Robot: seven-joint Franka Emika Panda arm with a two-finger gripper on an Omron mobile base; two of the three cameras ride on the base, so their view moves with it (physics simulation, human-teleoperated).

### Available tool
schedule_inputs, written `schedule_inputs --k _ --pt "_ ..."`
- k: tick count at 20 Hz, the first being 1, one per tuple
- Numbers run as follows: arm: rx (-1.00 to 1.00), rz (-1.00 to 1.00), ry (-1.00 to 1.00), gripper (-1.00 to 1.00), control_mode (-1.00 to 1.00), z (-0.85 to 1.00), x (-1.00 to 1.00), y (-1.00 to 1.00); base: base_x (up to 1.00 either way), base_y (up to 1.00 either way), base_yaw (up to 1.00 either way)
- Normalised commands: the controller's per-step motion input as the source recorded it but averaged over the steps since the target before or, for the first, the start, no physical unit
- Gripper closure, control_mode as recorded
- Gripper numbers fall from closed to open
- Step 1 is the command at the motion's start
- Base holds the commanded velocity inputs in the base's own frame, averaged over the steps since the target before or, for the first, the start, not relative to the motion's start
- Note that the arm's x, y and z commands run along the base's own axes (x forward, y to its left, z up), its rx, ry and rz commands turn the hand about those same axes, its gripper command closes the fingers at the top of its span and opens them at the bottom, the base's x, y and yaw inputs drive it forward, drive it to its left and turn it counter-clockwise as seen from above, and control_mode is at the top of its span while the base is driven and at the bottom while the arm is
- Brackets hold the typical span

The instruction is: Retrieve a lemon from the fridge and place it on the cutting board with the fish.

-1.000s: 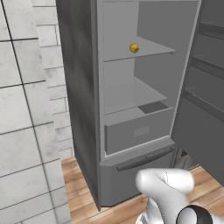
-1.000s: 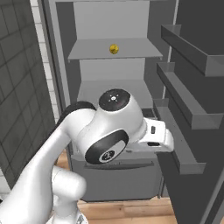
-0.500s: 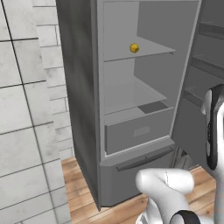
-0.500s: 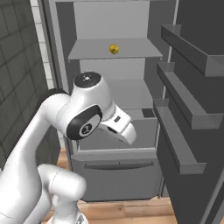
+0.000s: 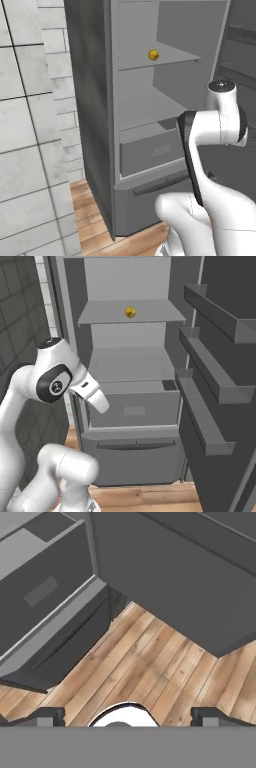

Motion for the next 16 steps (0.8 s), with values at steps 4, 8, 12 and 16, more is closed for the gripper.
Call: schedule_inputs --k 4,8,12,16 --pt "0.08 0.0 0.05 -1.0 -1.0 -0.31 0.0 0.85 0.0 0.0 0.0" --pt "0.24 0.17 0.11 -1.0 -1.0 -0.19 0.0 0.35 0.0 0.0 0.0" --pt "0.16 0.33 0.05 -1.0 -1.0 -0.3 0.01 0.4 0.0 0.0 0.0" --pt "-0.02 0.1 0.13 -1.0 -1.0 -0.03 0.01 0.27 0.0 0.0 0.0"
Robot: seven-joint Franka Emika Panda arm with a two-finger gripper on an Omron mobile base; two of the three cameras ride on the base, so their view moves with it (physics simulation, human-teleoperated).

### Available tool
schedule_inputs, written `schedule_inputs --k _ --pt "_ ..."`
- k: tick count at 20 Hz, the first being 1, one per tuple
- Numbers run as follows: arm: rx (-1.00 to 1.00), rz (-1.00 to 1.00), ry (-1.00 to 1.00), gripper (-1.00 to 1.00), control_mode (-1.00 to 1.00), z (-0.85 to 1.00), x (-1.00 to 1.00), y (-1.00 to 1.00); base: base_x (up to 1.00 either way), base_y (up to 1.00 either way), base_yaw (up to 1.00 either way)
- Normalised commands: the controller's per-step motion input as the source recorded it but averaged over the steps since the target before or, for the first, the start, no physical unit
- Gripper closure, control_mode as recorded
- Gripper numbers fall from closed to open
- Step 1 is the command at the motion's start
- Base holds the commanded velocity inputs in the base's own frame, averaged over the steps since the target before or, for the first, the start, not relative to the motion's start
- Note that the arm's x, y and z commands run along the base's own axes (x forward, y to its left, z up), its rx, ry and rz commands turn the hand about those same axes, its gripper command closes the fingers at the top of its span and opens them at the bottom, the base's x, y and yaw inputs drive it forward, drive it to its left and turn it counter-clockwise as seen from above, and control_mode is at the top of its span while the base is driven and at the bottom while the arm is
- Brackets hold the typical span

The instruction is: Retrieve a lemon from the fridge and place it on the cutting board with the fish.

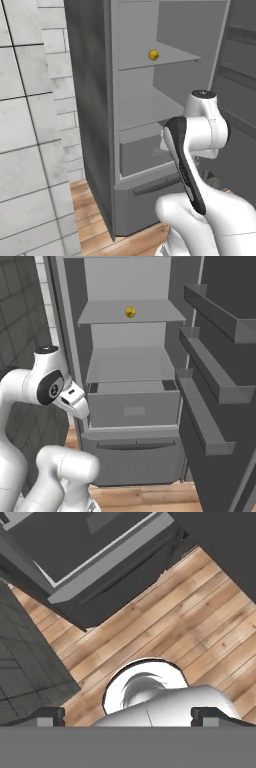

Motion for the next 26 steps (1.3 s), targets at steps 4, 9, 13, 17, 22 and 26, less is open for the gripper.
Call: schedule_inputs --k 4,9,13,17,22,26 --pt "-0.08 0.03 0.1 -1.0 -1.0 0.0 0.0 0.0 0.0 0.0 0.0" --pt "0.0 0.0 0.0 -1.0 -1.0 0.0 0.0 0.0 0.0 0.0 0.0" --pt "0.0 0.0 0.0 -1.0 -1.0 0.0 0.0 0.0 0.0 0.0 0.0" --pt "0.0 0.0 0.0 -1.0 1.0 -0.02 0.0 0.0 0.35 -0.11 0.12" --pt "0.0 0.0 0.0 -1.0 1.0 0.0 0.0 0.0 0.56 -0.41 0.32" --pt "0.0 0.0 0.0 -1.0 1.0 0.0 0.0 0.0 0.04 -0.51 0.26"
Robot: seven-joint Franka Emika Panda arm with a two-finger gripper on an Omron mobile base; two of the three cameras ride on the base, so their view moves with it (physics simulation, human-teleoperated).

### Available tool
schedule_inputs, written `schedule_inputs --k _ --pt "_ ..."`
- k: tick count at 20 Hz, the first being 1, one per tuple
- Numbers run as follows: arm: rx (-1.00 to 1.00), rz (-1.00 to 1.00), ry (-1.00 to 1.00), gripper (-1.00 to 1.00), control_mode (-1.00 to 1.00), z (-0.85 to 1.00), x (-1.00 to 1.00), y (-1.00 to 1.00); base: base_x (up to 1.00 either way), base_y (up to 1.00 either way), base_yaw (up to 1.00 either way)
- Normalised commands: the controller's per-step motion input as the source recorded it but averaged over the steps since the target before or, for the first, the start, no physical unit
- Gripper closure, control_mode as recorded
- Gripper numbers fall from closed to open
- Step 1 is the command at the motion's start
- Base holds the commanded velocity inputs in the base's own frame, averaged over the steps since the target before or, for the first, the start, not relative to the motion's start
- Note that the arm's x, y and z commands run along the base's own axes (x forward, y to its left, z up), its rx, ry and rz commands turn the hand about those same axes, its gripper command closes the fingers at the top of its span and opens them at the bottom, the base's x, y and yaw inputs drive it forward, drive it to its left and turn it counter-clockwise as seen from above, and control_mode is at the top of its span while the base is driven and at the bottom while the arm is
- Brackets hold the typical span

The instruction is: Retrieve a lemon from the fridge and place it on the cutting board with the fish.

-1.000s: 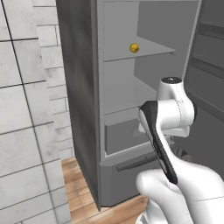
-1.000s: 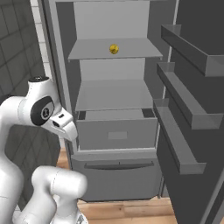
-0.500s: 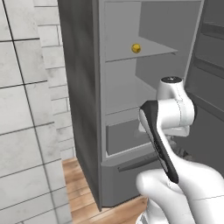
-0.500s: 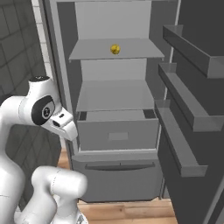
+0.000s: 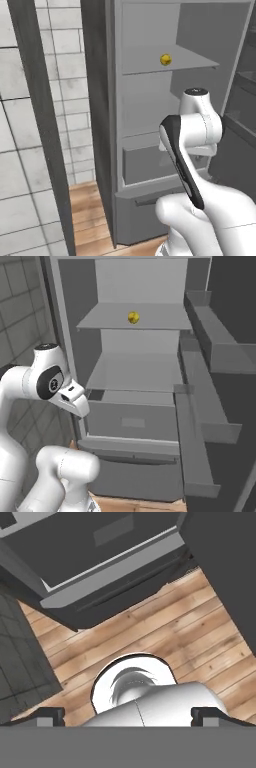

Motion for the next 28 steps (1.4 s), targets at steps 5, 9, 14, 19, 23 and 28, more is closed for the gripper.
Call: schedule_inputs --k 5,9,14,19,23,28 --pt "0.0 0.0 0.0 -1.0 1.0 0.0 0.0 0.0 0.06 -0.23 0.26" --pt "0.0 0.0 0.0 -1.0 1.0 0.0 0.0 0.0 0.36 -0.19 0.24" --pt "0.0 0.0 0.0 -1.0 1.0 0.0 0.0 0.0 0.44 -0.24 0.07" --pt "0.0 0.0 0.0 -1.0 1.0 0.0 0.0 0.0 0.46 -0.18 0.0" --pt "0.0 0.0 0.0 -1.0 1.0 0.0 0.0 0.0 0.68 -0.32 0.0" --pt "0.0 0.0 0.0 -1.0 1.0 0.0 0.0 0.0 0.17 -0.47 0.0"
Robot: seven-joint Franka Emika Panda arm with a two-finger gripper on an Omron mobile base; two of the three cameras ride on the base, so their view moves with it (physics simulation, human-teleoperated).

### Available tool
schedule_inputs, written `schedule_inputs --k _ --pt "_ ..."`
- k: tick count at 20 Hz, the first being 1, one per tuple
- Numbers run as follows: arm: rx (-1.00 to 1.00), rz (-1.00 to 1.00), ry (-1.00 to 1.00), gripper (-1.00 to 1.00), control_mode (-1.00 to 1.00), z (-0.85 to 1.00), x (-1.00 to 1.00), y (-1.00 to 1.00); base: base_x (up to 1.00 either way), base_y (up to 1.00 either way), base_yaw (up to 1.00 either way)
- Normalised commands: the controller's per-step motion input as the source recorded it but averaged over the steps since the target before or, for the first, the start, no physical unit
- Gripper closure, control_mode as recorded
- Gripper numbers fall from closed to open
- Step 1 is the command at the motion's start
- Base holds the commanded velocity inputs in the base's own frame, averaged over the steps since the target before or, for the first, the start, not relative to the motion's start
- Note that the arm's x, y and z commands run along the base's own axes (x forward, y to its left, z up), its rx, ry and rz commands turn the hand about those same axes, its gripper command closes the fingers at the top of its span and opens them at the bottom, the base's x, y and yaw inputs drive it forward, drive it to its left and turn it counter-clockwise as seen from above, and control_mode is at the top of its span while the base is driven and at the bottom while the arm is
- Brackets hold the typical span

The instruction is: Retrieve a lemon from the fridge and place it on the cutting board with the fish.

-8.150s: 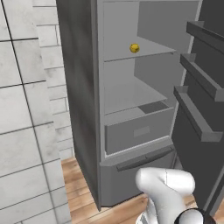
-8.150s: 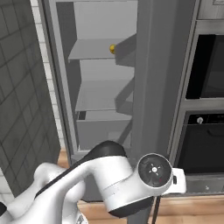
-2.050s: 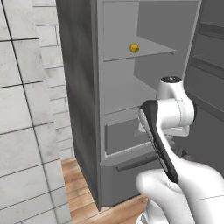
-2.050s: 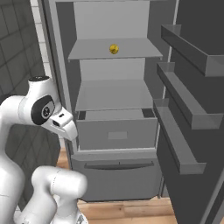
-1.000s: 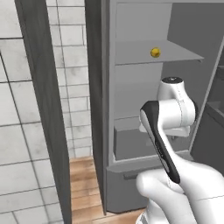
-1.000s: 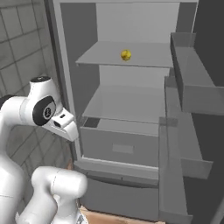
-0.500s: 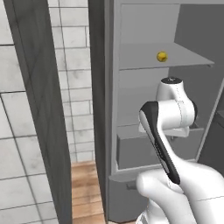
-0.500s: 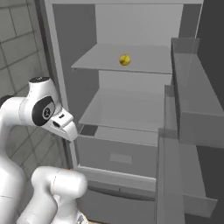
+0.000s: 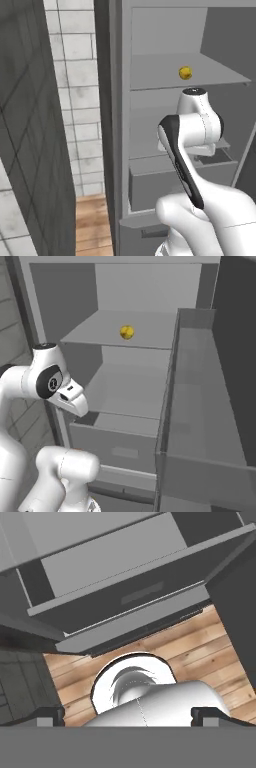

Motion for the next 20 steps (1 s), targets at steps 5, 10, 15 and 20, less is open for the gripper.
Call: schedule_inputs --k 5,10,15,20 --pt "0.0 0.0 0.0 -1.0 1.0 0.0 0.0 0.0 0.0 -0.59 0.0" --pt "0.0 0.0 0.0 -1.0 1.0 0.0 0.0 0.0 0.01 -0.36 0.01" --pt "0.0 0.0 0.0 -1.0 1.0 0.0 0.0 0.0 0.08 0.0 0.09" --pt "0.0 0.0 0.0 -1.0 1.0 0.0 0.0 0.0 0.0 0.0 0.0"
